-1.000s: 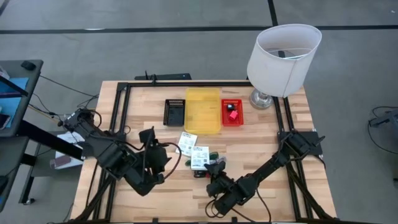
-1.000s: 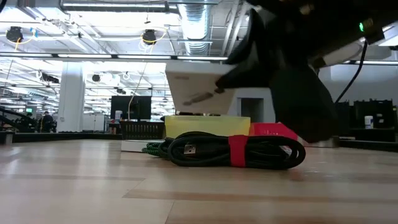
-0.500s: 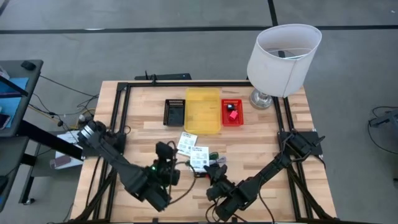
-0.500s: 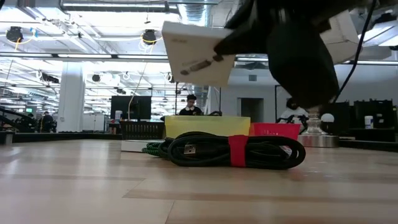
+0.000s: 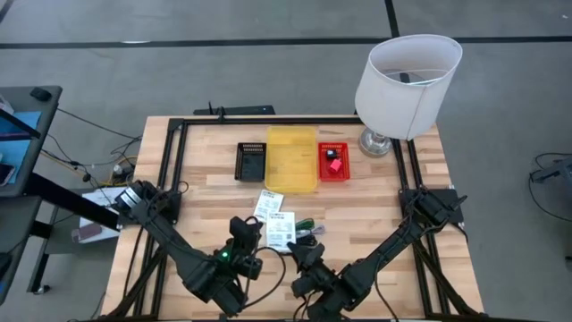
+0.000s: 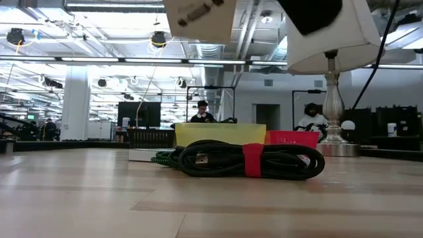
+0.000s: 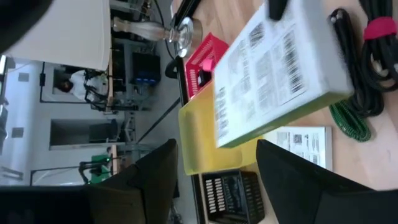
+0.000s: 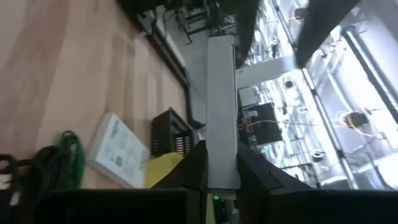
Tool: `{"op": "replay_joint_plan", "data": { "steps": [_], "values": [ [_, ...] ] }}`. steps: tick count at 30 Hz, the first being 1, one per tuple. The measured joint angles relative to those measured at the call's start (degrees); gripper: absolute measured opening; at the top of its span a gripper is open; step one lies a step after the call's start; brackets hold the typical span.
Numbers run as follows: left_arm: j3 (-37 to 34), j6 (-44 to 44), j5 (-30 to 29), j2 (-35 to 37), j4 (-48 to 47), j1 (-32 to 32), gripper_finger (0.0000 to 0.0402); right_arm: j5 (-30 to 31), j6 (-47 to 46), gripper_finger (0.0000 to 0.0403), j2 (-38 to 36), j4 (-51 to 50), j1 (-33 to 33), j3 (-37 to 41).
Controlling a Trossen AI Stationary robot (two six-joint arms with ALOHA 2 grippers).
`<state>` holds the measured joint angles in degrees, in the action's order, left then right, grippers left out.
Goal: Pick and place items into bin
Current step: Put the bottom card reader box into the black bin
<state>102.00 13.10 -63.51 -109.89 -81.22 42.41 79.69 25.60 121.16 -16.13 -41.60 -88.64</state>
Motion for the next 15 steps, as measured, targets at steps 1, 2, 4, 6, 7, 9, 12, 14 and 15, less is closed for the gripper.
{"op": "replay_joint_plan", "data": {
  "steps": [1, 2, 4, 6, 7, 9, 12, 14, 15],
  "values": [
    [0.0, -0.57, 0.02, 0.0, 0.78, -0.02, 0.021, 0.47, 0.78, 0.0042, 0.0, -0.04, 0.0, -0.46],
    [0.0, -1.12, 0.02, 0.0, 1.34, -0.02, 0.021, 0.8, 1.48, 0.0042, 0.0, -0.05, 0.0, -0.85],
    [0.0, -1.99, 0.02, 0.0, 1.68, 0.0, 0.021, 1.79, 3.11, 0.0042, 0.0, -0.12, 0.02, -1.42],
    [0.0, -2.07, 0.02, 0.0, 1.7, 0.0, 0.021, 1.92, 4.59, 0.0042, 0.0, -0.1, 0.02, -2.13],
    [0.0, -2.07, 0.02, 0.0, 1.68, 0.0, 0.0209, 1.9, 5.1, 0.0042, 0.0, -0.1, 0.0, -2.51],
    [0.0, -2.08, 0.02, 0.0, 1.68, 0.0, 0.021, 1.9, 6.39, 0.0042, 0.0, -0.09, 0.0, -3.36],
    [0.0, -2.5, 0.02, 0.0, 1.93, -0.02, 0.021, 1.93, 8.54, 0.0042, 0.0, -0.16, 0.11, -4.73],
    [0.0, -3.27, 0.02, 0.0, 2.88, 0.0, 0.021, 1.91, 9.81, 0.0042, 0.0, -0.07, 0.13, -5.77],
    [0.0, -3.58, 0.04, 0.0, 3.09, 0.0, 0.021, 1.92, 10.39, 0.0042, 0.0, -0.07, 0.23, -6.36]
  ]
}}
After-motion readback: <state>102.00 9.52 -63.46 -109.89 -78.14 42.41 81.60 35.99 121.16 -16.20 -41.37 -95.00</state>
